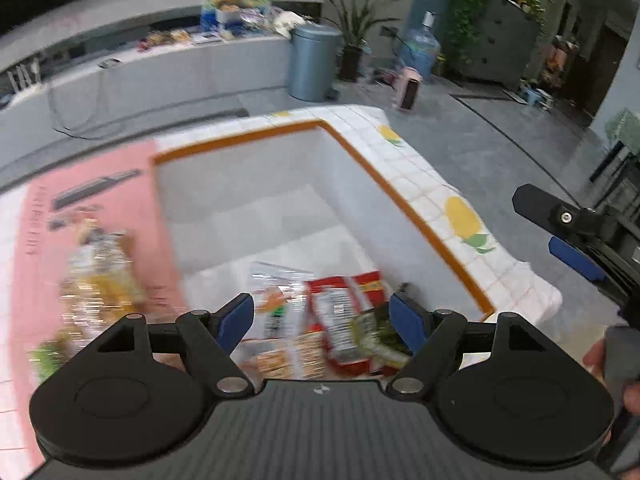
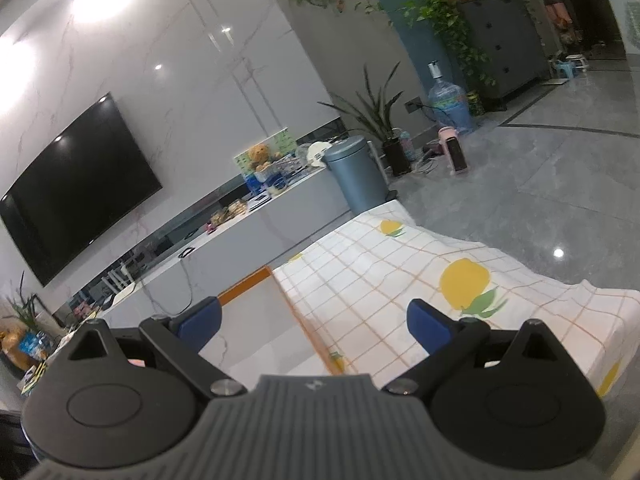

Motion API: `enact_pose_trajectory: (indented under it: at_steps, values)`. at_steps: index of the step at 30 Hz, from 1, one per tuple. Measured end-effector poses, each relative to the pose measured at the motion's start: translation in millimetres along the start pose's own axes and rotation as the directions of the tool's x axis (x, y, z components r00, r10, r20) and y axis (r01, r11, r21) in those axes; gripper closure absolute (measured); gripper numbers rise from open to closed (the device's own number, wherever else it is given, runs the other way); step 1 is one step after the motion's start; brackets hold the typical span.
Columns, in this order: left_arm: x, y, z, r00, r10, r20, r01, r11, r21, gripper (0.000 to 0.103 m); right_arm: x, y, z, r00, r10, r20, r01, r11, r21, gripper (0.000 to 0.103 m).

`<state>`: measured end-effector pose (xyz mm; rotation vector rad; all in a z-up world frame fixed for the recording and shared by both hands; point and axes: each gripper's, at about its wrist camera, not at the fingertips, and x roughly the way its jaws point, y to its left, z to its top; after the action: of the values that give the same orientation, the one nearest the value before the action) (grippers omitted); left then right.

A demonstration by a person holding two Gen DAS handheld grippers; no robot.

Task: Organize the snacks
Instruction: 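Move both tools back toward the snack pile, then grasp the clear tube of white balls with the right tool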

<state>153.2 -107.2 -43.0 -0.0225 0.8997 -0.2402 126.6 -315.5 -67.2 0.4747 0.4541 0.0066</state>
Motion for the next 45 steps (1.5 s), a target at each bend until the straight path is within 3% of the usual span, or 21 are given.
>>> enact_pose_trajectory:
  at_steps: [7,10,16,21,26,31,36,41,45]
  values:
    - [-55,49,-14,0.994,0.100,0.050,-0.098,0.994,-0.048,0.013,9,43,-15,0.993,0.109,-0.048,-0.113,0.991,-0.071,0.007]
    - [-76,76,-23,0.990,0.117,0.074,-0.110,0.990,-0.094,0.013,6,65,-25,0.988,0.152,-0.037,-0.154,0.984,-0.085,0.012]
    - [-100,125,-45,0.987,0.136,0.088,-0.118,0.977,-0.178,0.013,-1,113,-56,0.960,0.279,-0.030,-0.280,0.955,-0.093,0.020]
    - [-106,162,-72,0.981,0.167,0.094,-0.142,0.962,-0.234,0.013,-4,164,-98,0.930,0.354,-0.103,-0.368,0.900,-0.232,0.020]
    - [-107,194,-102,0.981,0.154,0.119,-0.114,0.951,-0.287,0.013,7,198,-141,0.933,0.304,-0.194,-0.356,0.861,-0.362,0.020]
    - [-102,220,-131,0.975,0.132,0.178,-0.065,0.939,-0.338,0.012,17,207,-163,0.927,0.286,-0.241,-0.365,0.832,-0.418,0.020]
    - [-81,241,-141,0.985,0.051,0.164,0.019,0.918,-0.397,0.012,28,221,-182,0.935,0.233,-0.265,-0.339,0.802,-0.491,0.019]
    - [-69,245,-149,0.987,0.024,0.162,0.041,0.921,-0.387,0.012,41,223,-209,0.934,0.137,-0.329,-0.302,0.796,-0.525,0.020]
    - [-61,244,-150,0.984,0.045,0.171,0.022,0.929,-0.370,0.012,56,217,-221,0.935,0.027,-0.354,-0.223,0.821,-0.526,0.024]
